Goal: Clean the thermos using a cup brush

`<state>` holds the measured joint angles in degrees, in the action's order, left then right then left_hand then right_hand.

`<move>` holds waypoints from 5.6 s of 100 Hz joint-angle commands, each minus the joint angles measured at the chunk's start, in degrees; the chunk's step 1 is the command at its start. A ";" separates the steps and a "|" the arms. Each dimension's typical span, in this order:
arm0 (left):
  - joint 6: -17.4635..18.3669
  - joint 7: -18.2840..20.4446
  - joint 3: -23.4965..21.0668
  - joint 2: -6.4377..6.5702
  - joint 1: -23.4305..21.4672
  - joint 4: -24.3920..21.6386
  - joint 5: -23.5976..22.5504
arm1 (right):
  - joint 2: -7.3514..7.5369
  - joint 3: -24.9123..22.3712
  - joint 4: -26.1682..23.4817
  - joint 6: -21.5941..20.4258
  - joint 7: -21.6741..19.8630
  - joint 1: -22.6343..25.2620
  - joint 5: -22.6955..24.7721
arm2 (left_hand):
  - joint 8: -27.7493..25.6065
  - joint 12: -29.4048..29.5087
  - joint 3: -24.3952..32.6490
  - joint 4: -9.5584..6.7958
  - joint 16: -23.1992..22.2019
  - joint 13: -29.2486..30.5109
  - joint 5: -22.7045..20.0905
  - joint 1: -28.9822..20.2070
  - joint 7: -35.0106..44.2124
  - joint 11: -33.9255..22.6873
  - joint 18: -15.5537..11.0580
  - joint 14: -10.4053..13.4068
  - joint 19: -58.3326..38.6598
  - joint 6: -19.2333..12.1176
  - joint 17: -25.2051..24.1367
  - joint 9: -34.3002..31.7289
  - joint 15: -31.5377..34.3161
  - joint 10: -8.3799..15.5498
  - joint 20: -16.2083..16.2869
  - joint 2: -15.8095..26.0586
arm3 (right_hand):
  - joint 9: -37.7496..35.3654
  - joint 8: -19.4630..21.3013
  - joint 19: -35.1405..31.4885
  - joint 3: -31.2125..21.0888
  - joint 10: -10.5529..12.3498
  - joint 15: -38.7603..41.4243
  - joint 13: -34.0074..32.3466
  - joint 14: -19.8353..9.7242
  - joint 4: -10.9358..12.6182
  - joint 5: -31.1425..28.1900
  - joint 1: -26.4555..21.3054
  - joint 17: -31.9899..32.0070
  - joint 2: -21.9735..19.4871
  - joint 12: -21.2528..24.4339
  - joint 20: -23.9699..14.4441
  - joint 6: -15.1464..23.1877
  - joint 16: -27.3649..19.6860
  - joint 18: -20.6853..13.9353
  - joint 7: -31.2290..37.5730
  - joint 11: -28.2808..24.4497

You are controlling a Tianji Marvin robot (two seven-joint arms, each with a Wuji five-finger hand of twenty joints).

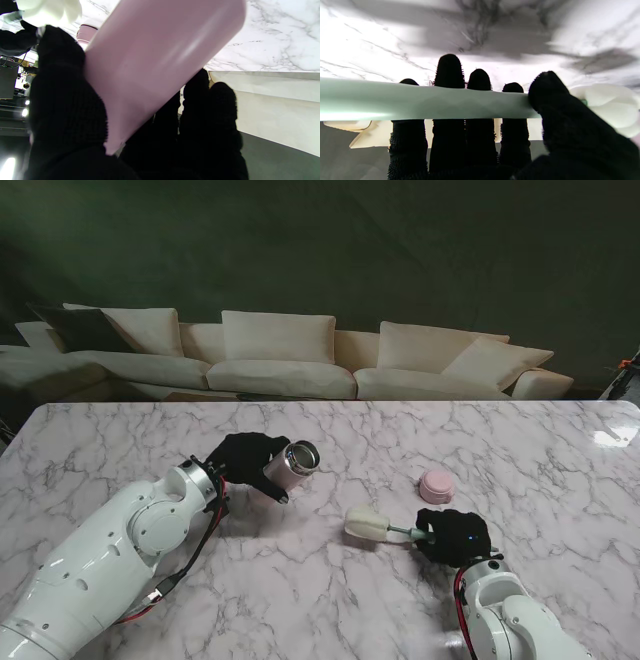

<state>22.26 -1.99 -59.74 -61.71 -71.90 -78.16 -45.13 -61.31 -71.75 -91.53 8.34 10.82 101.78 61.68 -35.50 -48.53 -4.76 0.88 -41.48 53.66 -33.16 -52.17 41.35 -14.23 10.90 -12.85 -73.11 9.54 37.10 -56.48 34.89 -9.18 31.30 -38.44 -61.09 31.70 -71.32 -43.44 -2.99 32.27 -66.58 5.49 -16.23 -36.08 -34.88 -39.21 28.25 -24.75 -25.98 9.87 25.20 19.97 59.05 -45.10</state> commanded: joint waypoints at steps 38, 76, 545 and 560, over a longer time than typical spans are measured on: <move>0.60 3.79 0.25 0.58 2.03 -0.95 -1.07 | 0.95 -7.29 -7.07 -9.11 -2.80 3.22 7.38 | -2.45 -2.10 24.38 -4.01 -2.24 3.48 -4.90 -18.18 6.10 -6.38 -5.08 1.74 -2.37 -9.33 0.83 -1.24 6.93 3.28 0.99 20.36 | -10.50 -3.08 -22.23 -4.82 2.02 35.44 -8.79 0.06 2.37 -5.04 -4.61 -14.09 -4.83 -9.47 -5.86 4.38 13.27 1.07 6.22 -11.43; 0.10 4.85 2.50 0.58 3.35 -0.18 -0.43 | 0.71 -13.72 -13.83 -14.58 -4.42 3.54 7.56 | -2.51 -2.19 24.24 -4.06 -2.15 3.77 -4.97 -18.21 6.09 -6.31 -5.14 2.36 -2.35 -9.32 0.89 -1.27 6.77 3.31 0.93 20.34 | -14.73 -5.47 -27.98 -6.00 3.11 46.22 -8.58 0.05 2.11 -7.44 -3.71 -18.52 -3.45 -11.64 -6.80 2.31 16.30 1.25 4.63 -12.47; -1.16 9.54 12.61 0.57 12.05 1.95 0.49 | 3.59 -3.46 -14.98 -23.18 -26.49 -19.44 24.01 | -2.23 -2.27 24.63 -3.65 -2.41 4.86 -5.81 -17.88 5.72 -7.68 -5.02 1.37 -3.52 -9.48 2.09 -1.38 7.47 2.36 0.79 20.42 | -22.14 -1.33 -44.66 2.73 6.19 68.89 -8.68 -6.91 9.18 -23.21 12.54 -28.43 -14.63 -21.25 -10.22 -6.18 26.93 -4.05 -7.15 -29.02; -0.85 10.45 11.93 0.82 11.66 1.19 0.28 | 3.58 -2.20 -13.84 -21.90 -26.65 -20.81 24.79 | -2.20 -2.29 24.71 -3.65 -2.52 4.88 -5.96 -17.86 5.75 -7.76 -5.00 0.97 -3.63 -9.46 2.26 -1.57 7.67 2.25 0.81 20.24 | -22.14 -1.31 -44.85 2.72 6.17 69.11 -8.67 -6.91 9.23 -23.28 12.35 -28.46 -14.61 -21.33 -10.26 -6.41 27.02 -4.33 -7.26 -29.28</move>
<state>21.10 7.57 -47.59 -60.94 -60.56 -76.00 -44.98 -57.75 -74.36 -106.15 -14.29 -15.44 81.35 85.94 -35.50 -48.51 -4.76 0.98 -42.47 54.46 -33.16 -52.17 40.38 -15.00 10.41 -12.31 -74.44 9.66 37.81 -56.42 36.82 -9.23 31.30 -37.94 -79.75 29.02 -102.84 -39.07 3.14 91.46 -74.39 1.41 -8.42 -57.38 -20.20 -64.57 13.69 -45.25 -34.09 4.43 48.80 16.95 51.80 -70.24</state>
